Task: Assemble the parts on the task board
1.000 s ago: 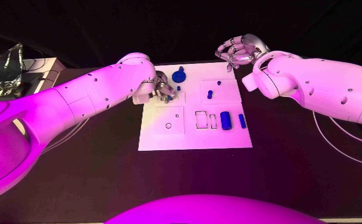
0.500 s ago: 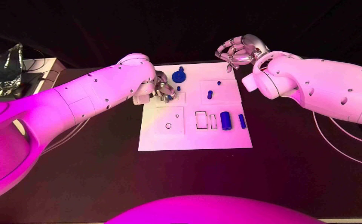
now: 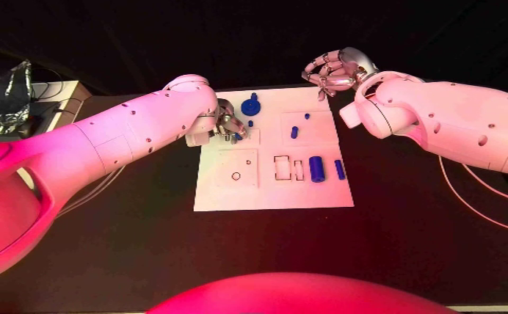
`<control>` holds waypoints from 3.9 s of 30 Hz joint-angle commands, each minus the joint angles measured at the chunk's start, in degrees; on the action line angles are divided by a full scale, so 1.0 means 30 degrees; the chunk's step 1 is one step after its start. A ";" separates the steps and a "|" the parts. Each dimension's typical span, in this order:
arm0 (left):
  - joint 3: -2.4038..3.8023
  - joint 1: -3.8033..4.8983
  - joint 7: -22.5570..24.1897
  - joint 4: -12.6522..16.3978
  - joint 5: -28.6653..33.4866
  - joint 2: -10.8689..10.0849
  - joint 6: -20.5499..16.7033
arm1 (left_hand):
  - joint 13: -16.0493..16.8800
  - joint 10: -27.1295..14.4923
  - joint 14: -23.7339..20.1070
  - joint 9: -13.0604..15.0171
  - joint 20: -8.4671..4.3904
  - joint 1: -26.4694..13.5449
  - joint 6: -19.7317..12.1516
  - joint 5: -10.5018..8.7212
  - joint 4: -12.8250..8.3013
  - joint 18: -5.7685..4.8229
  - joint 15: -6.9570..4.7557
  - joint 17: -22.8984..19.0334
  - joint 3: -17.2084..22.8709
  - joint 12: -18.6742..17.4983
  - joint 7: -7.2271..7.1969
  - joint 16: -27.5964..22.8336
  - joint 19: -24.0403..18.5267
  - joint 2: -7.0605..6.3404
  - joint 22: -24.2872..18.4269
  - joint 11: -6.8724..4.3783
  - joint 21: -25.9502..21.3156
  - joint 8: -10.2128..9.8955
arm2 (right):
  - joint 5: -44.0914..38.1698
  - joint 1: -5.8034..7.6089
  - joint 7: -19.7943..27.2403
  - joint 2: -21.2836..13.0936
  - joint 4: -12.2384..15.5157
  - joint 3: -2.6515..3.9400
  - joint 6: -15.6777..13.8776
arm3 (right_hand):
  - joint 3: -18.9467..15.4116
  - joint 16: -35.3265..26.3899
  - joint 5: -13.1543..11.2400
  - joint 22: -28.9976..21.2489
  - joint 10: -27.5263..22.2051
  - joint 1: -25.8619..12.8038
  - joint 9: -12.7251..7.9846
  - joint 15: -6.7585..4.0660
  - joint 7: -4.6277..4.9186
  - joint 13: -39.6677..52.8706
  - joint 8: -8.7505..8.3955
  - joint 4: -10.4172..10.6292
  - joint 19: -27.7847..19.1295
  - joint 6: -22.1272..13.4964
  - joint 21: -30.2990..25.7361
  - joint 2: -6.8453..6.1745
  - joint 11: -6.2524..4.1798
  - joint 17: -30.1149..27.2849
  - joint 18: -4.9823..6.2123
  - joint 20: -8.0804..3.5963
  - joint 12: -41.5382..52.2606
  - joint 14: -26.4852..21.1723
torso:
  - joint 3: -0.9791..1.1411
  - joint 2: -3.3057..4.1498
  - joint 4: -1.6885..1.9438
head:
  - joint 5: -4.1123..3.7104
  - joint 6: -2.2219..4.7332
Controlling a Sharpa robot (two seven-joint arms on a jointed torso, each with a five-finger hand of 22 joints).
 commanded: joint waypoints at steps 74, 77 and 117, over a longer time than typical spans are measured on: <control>-0.0093 -0.0151 -0.0103 -0.0274 0.0551 -0.0141 -0.0174 | -0.0122 -0.0129 0.2022 0.0118 -0.0003 0.0062 -0.0263 -0.0079 0.1259 -0.0241 -0.0117 0.5031 -0.2261 -0.0473 -0.0130 0.0064 0.0199 -0.1515 0.1719 -0.0038 -0.0078 -0.0130 | -0.0145 -0.0003 0.0309 -0.0001 0.0033 0.0005 -0.0032 | 0.0226 -0.0463 0.0121 -0.0099 -0.0305 0.0062 0.0041 -0.0032 0.0125 -0.0299 -0.0175 -0.0124 0.0117 -0.0119 -0.0146 -0.0231 0.0026 -0.0211 0.0232 -0.0002 -0.0085 0.0080 | 0.0004 0.0004 0.0029 | -0.0025 0.0002; -0.0093 -0.0151 -0.0080 -0.0271 0.0689 -0.0145 -0.0153 | -0.0122 -0.0125 0.2022 0.0108 -0.0014 0.0396 -0.0243 -0.0022 0.1258 -0.0239 -0.0129 0.5031 -0.2235 -0.0480 -0.0171 0.0064 0.0197 -0.1253 0.1720 -0.0068 -0.0082 -0.0139 | -0.0145 -0.0003 0.0305 0.0010 0.0017 0.0005 -0.0014 | 0.0226 -0.0463 0.0121 -0.0099 -0.0305 0.0062 0.0041 -0.0032 0.0125 -0.0299 -0.0175 -0.0124 0.0117 -0.0119 -0.0146 -0.0231 0.0026 -0.0211 0.0232 -0.0002 -0.0085 0.0080 | 0.0000 0.0002 0.0019 | -0.0019 0.0003; -0.0089 -0.0148 -0.0141 -0.0170 0.1128 -0.0211 0.0331 | -0.0122 -0.0091 0.2022 0.0131 0.0032 0.2743 -0.0377 0.0106 0.0054 -0.0234 -0.0083 0.5031 0.0226 -0.0552 -0.0132 0.0064 0.0170 0.0689 0.1728 -0.0040 -0.0132 -0.0173 | -0.0189 -0.0009 0.0286 0.0088 -0.0055 0.0005 0.0115 | 0.0226 -0.0463 0.0121 -0.0099 -0.0305 0.0062 0.0041 -0.0032 0.0125 -0.0299 -0.0175 -0.0124 0.0117 -0.0119 -0.0146 -0.0231 0.0026 -0.0211 0.0232 -0.0002 -0.0085 0.0080 | -0.0001 0.0009 -0.0003 | 0.0107 -0.0037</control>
